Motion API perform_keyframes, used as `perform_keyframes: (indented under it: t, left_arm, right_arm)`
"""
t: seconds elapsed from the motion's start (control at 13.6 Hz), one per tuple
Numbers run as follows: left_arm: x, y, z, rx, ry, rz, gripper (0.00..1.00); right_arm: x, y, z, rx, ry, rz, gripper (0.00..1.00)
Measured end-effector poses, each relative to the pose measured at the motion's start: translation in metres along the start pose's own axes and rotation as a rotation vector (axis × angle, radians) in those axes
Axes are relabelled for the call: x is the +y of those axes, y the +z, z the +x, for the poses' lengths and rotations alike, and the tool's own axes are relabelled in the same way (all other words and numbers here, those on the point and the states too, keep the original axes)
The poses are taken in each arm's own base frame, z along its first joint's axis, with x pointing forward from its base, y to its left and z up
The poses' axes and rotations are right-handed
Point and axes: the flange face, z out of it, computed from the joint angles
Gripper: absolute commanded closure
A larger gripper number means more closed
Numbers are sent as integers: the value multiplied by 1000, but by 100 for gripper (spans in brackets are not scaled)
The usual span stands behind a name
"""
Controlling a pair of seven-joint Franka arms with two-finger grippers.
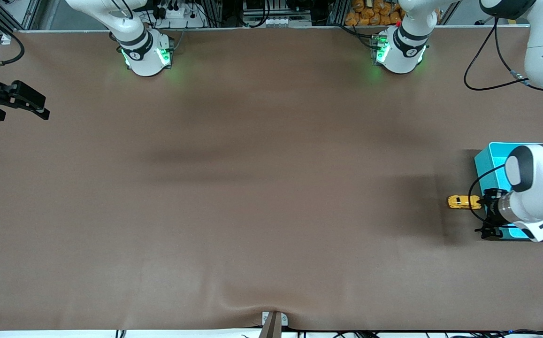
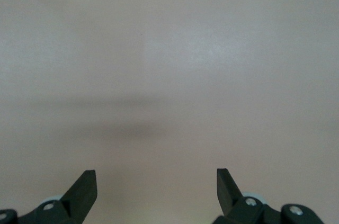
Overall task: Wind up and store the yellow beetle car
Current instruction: 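Lower the left gripper onto the car beside the teal box, then grasp the car with the left gripper and lift it over the box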
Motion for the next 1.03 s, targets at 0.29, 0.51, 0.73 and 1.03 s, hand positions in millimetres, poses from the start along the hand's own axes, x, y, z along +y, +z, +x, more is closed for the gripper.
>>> perform_keyframes:
  t: [0.29,0.51,0.73,1.03]
  left_arm:
    - [-13,23,-5,-7,-77,0,0]
    - [-26,33,-4,-11,-93,5,0]
    - [-45,39,8,-11,-115,-13,0]
    - [-59,50,8,-17,-120,-14,0]
  right_arm:
    - [-6,-1,0,3,-11,0,0]
    - [-6,-2,0,6,-10,0,0]
    - [-6,-2,0,7,-10,0,0]
    - [-5,-2,0,7,-10,0,0]
